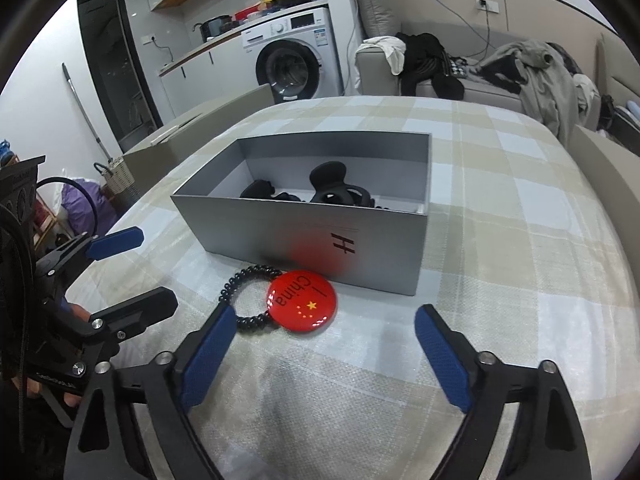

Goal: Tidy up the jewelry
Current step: 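Move the right tool down to the red round badge, then close the right tool on the red badge and lift it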

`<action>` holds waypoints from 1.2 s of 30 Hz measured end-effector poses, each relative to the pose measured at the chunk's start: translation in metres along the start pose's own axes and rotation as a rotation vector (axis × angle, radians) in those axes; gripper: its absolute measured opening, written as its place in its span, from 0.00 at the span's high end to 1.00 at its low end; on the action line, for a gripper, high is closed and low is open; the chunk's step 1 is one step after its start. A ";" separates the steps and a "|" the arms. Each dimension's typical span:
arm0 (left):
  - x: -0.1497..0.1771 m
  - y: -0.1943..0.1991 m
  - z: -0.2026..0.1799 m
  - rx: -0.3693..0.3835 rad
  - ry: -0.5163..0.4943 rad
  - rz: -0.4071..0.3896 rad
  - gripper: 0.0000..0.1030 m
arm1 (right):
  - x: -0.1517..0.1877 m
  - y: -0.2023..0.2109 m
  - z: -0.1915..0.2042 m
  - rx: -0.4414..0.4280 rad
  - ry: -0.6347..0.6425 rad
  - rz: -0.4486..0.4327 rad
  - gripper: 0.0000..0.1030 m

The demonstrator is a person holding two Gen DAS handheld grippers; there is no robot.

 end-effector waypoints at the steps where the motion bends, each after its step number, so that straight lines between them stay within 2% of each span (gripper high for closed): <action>1: -0.001 0.000 0.001 0.000 0.005 0.000 0.01 | 0.000 -0.002 0.001 0.000 0.006 0.010 0.25; 2: -0.001 0.000 0.002 0.001 0.012 0.000 0.01 | 0.000 -0.004 0.003 -0.003 0.011 0.017 0.30; 6: -0.001 -0.001 0.004 0.005 0.025 0.003 0.01 | 0.000 -0.010 0.009 -0.011 0.033 0.039 0.34; 11: -0.001 0.000 0.003 0.001 0.016 0.000 0.01 | -0.001 -0.017 0.018 -0.028 0.065 0.063 0.48; 25: -0.001 0.000 0.002 0.000 0.010 -0.002 0.01 | -0.009 -0.022 0.021 -0.036 0.086 0.063 0.65; 27: -0.001 0.000 0.002 0.000 0.010 -0.002 0.01 | -0.010 -0.018 0.025 -0.046 0.093 0.045 0.75; 32: 0.000 0.000 0.002 0.000 0.010 -0.001 0.01 | -0.008 -0.014 0.022 -0.069 0.071 0.045 0.77; 36: -0.001 0.000 0.002 0.000 0.010 -0.002 0.01 | -0.006 -0.012 0.014 -0.037 0.064 0.056 0.77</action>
Point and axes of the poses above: each gripper's, at about its wrist camera, not at the fingertips, and y roughly against the way its jaws point, z to its left, x to its underside, the point moved 6 cm from there along -y, roughly the way its jaws point, and after that the axes turned 10 degrees about y, right-handed, at the moved point
